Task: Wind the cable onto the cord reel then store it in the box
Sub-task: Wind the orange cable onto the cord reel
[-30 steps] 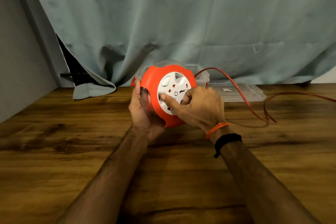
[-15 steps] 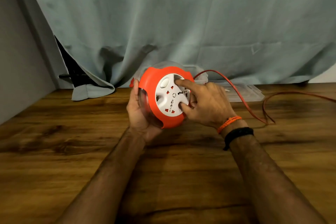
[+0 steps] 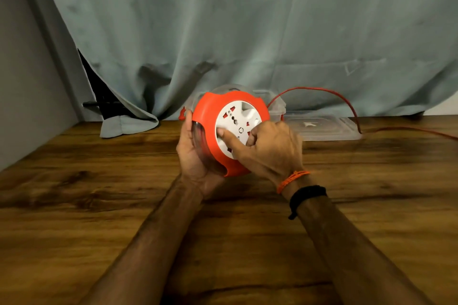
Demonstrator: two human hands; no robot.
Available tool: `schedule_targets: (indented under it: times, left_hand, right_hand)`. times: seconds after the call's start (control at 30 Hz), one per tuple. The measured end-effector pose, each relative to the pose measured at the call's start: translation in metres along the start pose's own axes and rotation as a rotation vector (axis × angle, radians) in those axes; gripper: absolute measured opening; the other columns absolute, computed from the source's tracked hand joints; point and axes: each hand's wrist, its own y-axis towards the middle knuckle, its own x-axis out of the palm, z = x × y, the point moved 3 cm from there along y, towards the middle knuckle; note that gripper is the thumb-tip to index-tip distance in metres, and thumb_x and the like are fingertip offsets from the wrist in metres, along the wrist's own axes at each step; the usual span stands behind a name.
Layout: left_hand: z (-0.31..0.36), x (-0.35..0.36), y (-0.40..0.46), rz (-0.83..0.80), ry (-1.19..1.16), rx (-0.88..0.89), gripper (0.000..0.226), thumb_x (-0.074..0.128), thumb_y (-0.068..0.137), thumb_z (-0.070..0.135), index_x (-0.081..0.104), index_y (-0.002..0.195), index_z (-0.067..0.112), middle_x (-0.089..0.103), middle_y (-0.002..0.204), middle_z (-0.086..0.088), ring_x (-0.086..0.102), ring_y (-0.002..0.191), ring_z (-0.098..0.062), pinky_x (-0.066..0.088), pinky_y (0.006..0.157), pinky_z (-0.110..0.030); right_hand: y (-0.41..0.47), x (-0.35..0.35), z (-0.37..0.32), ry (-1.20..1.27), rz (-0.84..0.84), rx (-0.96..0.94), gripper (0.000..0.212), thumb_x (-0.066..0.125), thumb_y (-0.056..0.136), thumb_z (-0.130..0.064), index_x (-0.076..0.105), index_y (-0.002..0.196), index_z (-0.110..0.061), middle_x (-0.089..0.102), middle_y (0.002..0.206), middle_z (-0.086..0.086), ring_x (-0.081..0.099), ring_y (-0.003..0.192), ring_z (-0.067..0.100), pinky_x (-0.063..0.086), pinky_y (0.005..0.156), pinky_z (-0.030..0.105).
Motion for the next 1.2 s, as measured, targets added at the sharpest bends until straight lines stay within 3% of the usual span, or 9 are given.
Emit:
schedule_targets:
  times: [0.23,0.33,0.47,0.6,0.7,0.83,0.93,1.03,1.2]
  left_hand:
    - [0.002,0.001,-0.001,-0.077,0.021,-0.025,0.085,0.027,0.092,0.077,0.069,0.128,0.013,0.065,0.133,-0.020,0.061,0.124,-0.039,0.047,0.104,-0.058]
    - [0.002,-0.002,-0.001,-0.117,-0.004,-0.046,0.083,0.026,0.092,0.078,0.069,0.128,0.017,0.066,0.133,-0.017,0.063,0.122,-0.037,0.050,0.100,-0.057]
    - [0.003,-0.003,-0.001,-0.184,-0.023,-0.077,0.086,0.018,0.094,0.077,0.065,0.133,0.017,0.064,0.136,-0.015,0.060,0.126,-0.036,0.047,0.103,-0.058]
    - [0.001,-0.003,0.000,-0.203,-0.026,-0.130,0.088,0.026,0.090,0.080,0.058,0.140,0.015,0.055,0.145,-0.020,0.051,0.133,-0.041,0.033,0.111,-0.067]
    - [0.000,-0.004,0.001,-0.135,0.007,-0.112,0.088,0.024,0.090,0.080,0.060,0.139,0.015,0.057,0.143,-0.020,0.053,0.132,-0.041,0.040,0.109,-0.062]
    - [-0.001,0.001,-0.001,-0.059,0.032,-0.082,0.088,0.029,0.090,0.077,0.047,0.148,0.014,0.050,0.148,-0.023,0.045,0.137,-0.045,0.027,0.115,-0.067]
    - [0.001,0.008,-0.002,-0.033,0.035,-0.018,0.087,0.038,0.088,0.070,0.043,0.150,0.010,0.048,0.150,-0.025,0.044,0.139,-0.044,0.025,0.117,-0.065]
    - [0.000,0.012,-0.002,-0.009,0.037,-0.001,0.084,0.036,0.088,0.069,0.051,0.145,0.009,0.056,0.143,-0.024,0.047,0.136,-0.044,0.027,0.117,-0.063]
    - [0.001,0.010,-0.003,0.030,0.053,0.002,0.084,0.033,0.091,0.069,0.049,0.146,0.008,0.055,0.143,-0.024,0.049,0.135,-0.043,0.029,0.116,-0.063]
  right_hand:
    - [0.010,-0.017,0.011,0.129,-0.023,-0.110,0.058,0.060,0.070,-0.075,0.061,0.054,-0.019,0.055,0.047,-0.009,0.060,0.058,0.015,0.051,0.065,0.032]
    - [0.015,-0.027,0.019,0.165,-0.071,-0.221,0.028,0.071,0.070,-0.054,0.061,0.078,-0.029,0.048,0.049,-0.011,0.055,0.059,0.017,0.053,0.072,0.040]
    - [0.013,-0.030,0.018,0.067,-0.140,-0.343,0.057,0.068,0.071,-0.039,0.054,0.125,-0.034,0.045,0.059,-0.017,0.062,0.070,0.026,0.054,0.076,0.042]
    - [0.013,-0.023,0.017,-0.021,-0.178,-0.353,0.066,0.066,0.075,-0.043,0.045,0.138,-0.037,0.064,0.076,-0.002,0.064,0.084,0.029,0.052,0.082,0.043]
    - [0.014,-0.016,0.019,-0.046,-0.165,-0.360,0.065,0.065,0.075,-0.045,0.045,0.137,-0.037,0.069,0.084,0.004,0.064,0.088,0.030,0.051,0.081,0.041]
    - [0.012,-0.017,0.022,-0.101,-0.058,-0.290,0.067,0.069,0.064,-0.060,0.055,0.127,-0.039,0.071,0.089,0.005,0.063,0.094,0.032,0.043,0.081,0.038]
    - [0.007,-0.014,0.018,-0.105,0.029,-0.185,0.064,0.063,0.055,-0.078,0.068,0.096,-0.030,0.071,0.085,0.004,0.064,0.090,0.031,0.039,0.076,0.034]
    - [0.001,-0.005,0.007,-0.111,0.022,-0.075,0.073,0.049,0.058,-0.087,0.060,0.069,-0.016,0.066,0.075,0.005,0.063,0.081,0.029,0.041,0.073,0.032]
    - [0.001,-0.003,0.002,-0.060,-0.013,-0.023,0.078,0.044,0.060,-0.090,0.062,0.068,-0.014,0.067,0.074,0.007,0.064,0.080,0.030,0.049,0.073,0.034]
